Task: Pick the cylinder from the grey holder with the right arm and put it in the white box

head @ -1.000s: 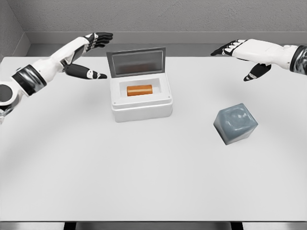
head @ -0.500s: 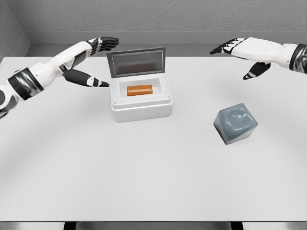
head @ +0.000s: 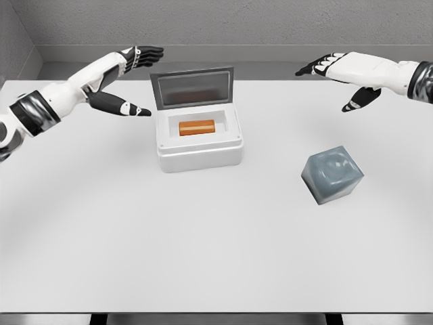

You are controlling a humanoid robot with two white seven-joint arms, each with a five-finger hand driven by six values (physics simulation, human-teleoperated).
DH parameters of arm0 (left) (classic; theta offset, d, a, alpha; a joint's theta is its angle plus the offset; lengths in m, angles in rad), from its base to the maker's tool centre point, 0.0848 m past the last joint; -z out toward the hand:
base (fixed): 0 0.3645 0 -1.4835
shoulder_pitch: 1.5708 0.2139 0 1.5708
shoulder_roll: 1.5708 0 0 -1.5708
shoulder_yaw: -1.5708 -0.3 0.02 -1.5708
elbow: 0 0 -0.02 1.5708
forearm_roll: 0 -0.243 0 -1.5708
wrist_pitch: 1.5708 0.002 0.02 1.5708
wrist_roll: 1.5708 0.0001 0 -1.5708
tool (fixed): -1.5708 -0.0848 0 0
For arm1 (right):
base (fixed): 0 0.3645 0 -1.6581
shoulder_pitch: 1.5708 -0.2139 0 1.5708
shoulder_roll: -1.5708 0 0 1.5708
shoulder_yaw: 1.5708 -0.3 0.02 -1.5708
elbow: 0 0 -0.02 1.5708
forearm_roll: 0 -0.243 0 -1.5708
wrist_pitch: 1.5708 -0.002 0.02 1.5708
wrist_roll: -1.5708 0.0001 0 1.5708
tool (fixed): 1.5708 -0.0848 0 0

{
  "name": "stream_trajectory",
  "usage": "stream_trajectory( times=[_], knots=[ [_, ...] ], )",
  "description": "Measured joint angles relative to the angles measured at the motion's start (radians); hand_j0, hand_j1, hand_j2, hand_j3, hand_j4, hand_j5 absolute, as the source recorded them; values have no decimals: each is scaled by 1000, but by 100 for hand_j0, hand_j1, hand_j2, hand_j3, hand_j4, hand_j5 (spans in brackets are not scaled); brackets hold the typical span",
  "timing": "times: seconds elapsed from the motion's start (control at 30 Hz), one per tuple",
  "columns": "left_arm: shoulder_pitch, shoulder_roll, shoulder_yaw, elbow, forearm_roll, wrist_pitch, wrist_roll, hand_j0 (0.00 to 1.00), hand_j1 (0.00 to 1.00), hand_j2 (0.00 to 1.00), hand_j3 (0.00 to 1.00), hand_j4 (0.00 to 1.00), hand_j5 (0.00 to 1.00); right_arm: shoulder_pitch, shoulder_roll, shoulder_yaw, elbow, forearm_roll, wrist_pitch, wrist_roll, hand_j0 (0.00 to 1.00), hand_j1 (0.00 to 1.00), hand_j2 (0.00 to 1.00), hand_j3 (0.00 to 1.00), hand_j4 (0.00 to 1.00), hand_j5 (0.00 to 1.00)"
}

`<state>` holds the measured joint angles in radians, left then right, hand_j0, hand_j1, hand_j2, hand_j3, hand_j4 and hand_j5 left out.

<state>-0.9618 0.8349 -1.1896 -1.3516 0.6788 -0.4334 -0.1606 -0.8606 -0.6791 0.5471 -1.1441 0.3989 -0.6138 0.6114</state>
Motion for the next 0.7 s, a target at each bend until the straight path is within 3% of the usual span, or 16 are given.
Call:
stream_trajectory(
  times=[0.7],
  knots=[
    [21,-1,-26,-35,-5,-28,-10,96,96,96,96,96,96,-2,2,0,1,-1,0,0,100,100,100,100,100,100]
  ],
)
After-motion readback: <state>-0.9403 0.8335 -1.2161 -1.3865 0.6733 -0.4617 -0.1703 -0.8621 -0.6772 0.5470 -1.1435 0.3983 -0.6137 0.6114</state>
